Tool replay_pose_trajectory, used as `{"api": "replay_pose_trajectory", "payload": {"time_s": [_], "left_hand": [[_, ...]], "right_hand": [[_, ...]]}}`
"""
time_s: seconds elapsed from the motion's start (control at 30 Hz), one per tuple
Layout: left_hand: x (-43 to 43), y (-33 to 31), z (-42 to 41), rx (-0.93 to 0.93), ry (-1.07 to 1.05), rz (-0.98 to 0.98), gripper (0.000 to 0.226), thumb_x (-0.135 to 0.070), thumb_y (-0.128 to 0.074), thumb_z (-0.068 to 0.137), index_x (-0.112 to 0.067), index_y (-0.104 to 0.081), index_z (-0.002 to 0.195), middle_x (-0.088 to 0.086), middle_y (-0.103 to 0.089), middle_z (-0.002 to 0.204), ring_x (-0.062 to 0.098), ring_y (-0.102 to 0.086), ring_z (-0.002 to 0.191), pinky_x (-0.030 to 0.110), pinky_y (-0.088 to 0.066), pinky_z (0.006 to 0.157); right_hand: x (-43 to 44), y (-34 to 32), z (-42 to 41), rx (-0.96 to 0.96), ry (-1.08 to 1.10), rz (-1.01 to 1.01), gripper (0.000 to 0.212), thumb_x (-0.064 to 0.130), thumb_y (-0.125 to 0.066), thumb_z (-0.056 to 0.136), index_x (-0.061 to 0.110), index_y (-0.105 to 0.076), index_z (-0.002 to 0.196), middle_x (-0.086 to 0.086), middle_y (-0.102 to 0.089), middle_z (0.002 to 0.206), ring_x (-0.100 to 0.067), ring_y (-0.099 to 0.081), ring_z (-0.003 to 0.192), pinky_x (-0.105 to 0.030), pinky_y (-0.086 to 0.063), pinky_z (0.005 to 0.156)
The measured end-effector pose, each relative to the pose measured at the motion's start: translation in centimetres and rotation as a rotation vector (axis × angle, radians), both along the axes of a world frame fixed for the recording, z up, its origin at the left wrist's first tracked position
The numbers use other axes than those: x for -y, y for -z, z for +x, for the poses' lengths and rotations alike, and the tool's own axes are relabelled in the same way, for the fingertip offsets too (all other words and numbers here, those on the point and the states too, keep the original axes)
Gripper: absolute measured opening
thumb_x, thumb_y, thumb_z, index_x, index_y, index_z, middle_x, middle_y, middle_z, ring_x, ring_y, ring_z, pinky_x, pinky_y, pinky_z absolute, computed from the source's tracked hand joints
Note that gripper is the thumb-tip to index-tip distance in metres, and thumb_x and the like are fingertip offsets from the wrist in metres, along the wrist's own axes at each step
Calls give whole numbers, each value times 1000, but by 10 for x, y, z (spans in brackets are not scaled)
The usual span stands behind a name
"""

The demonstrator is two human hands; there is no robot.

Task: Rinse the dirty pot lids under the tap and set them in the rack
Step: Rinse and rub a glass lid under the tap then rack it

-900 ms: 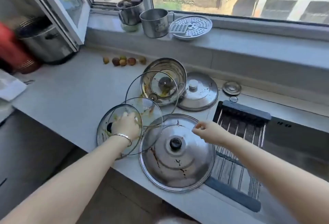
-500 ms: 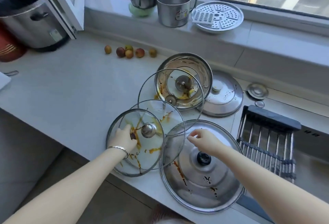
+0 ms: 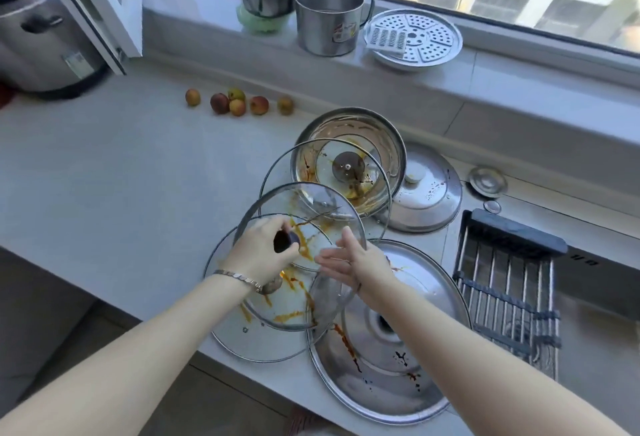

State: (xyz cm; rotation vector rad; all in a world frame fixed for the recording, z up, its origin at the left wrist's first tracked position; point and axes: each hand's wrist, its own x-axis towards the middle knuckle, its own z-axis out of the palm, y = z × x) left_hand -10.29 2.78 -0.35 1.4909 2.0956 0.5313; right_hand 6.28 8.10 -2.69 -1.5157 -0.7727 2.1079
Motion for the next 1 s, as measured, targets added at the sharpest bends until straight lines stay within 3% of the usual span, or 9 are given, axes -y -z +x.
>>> {"api": "replay_pose_trajectory", "payload": {"time_s": [0.1, 0.17, 0.27, 0.4, 0.5, 0.6, 0.73, 0.87, 1.0], "left_hand": [[9, 17, -16, -32, -117, -153, 43, -48, -38, 90, -24, -46, 125, 3, -54, 117, 22, -52, 106, 32, -43, 85], [23, 32, -28, -121, -280, -365, 53, -51, -34, 91, -19, -39, 133, 13, -46, 131, 32, -47, 116, 39, -41, 94], [38, 50, -29, -87, -322, -593, 57, -55, -38, 88, -13, -43, 127, 15, -49, 126, 31, -52, 107, 34, -43, 84], [40, 56, -14, -32, -310, -490, 41, -46, -45, 87, -11, -48, 108, 13, -58, 106, 26, -53, 85, 29, -40, 68], [40, 57, -4, -66, -260, -551, 42, -40, -44, 87, -13, -42, 119, 15, -52, 116, 28, -55, 91, 30, -43, 73], [40, 55, 4, -55, -286, -538, 38, -32, -48, 83, -11, -41, 115, 18, -49, 115, 30, -53, 91, 30, -43, 73], [43, 57, 9, -66, -316, -446, 28, -25, -51, 82, -8, -46, 105, 18, -56, 100, 29, -52, 82, 27, -40, 66], [48, 50, 12, -163, -246, -384, 18, -23, -57, 75, -13, -42, 70, 4, -49, 66, 23, -44, 62, 24, -31, 49], [44, 33, 31, -282, -74, -252, 22, -32, -58, 71, -18, -42, 74, 0, -48, 70, 23, -49, 67, 25, -32, 51]], "right_hand": [[4, 5, 13, 13, 134, 27, 30, 33, -57, 90, 3, -54, 89, -16, -72, 70, -26, -71, 66, -26, -56, 51], [4, 7, 26, 19, 149, 37, 30, 33, -59, 89, 3, -55, 88, -15, -72, 67, -25, -70, 60, -24, -55, 48], [-5, 0, 47, 14, 165, 80, 34, 34, -59, 87, 1, -54, 89, -14, -71, 64, -23, -70, 56, -23, -54, 47], [-17, -18, 79, -16, 246, 120, 34, 36, -56, 87, 2, -52, 87, -11, -70, 61, -22, -70, 58, -22, -54, 47], [-24, -30, 107, -28, 345, 174, 31, 37, -55, 88, 6, -51, 84, -9, -70, 59, -20, -70, 56, -21, -54, 46], [-25, -40, 131, -12, 401, 226, 28, 35, -53, 90, 9, -50, 82, -8, -70, 57, -18, -69, 54, -22, -54, 47], [-18, -41, 154, 34, 440, 247, 27, 34, -53, 91, 8, -50, 82, -7, -69, 57, -19, -69, 53, -22, -54, 46], [-9, -38, 172, 49, 481, 234, 26, 32, -55, 91, 8, -51, 80, -9, -69, 56, -19, -68, 50, -24, -56, 47], [-9, -44, 197, 33, 588, 266, 26, 31, -54, 92, 8, -51, 80, -8, -69, 56, -18, -68, 51, -23, -55, 45]]}}
